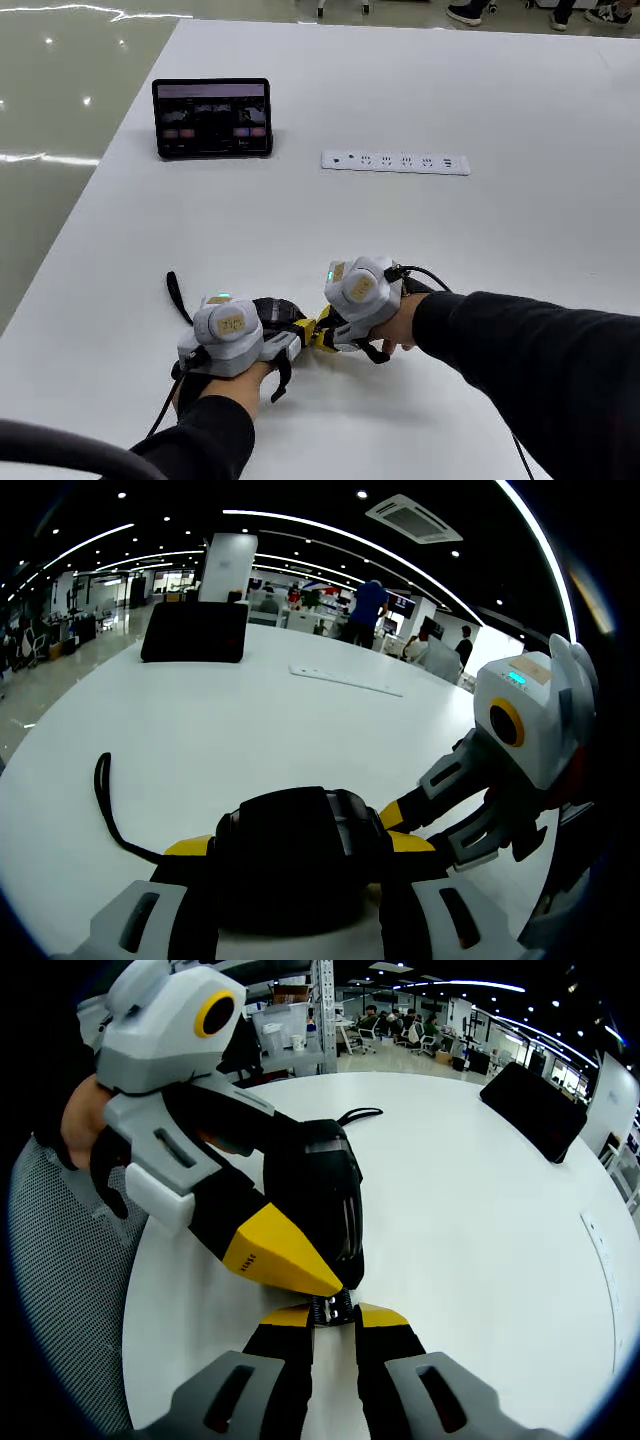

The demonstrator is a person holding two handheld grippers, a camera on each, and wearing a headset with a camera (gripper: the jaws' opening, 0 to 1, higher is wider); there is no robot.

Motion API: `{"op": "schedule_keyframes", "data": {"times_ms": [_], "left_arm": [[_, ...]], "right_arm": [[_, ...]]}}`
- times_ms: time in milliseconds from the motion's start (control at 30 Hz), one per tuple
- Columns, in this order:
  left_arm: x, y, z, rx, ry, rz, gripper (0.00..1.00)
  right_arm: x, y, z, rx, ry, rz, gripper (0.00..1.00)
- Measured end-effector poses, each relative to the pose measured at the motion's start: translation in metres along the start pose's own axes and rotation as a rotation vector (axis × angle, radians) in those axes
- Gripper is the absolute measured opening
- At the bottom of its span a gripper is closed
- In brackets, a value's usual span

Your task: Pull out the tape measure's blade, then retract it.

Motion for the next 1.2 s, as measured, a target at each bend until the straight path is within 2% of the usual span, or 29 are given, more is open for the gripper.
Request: {"op": "schedule_keyframes", "data": {"times_ms": [1200], "left_arm": [[-0.0006, -0.0025, -0.0003, -0.011, 0.004, -0.001, 0.61]], "right_arm": [[0.0032, 0.0015, 0.0018, -0.006, 0.004, -0.005, 0.11]]}}
Point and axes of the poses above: the centre of the closed fingertips' face, and the gripper's own axes: y roughly forward along the fingers, z roughly to its left, x roughly out of its top, the point moved 1 cm from there along -y, roughly backward along the fingers, and after that the axes turned 10 degrees about y, right-handed, at the moved point
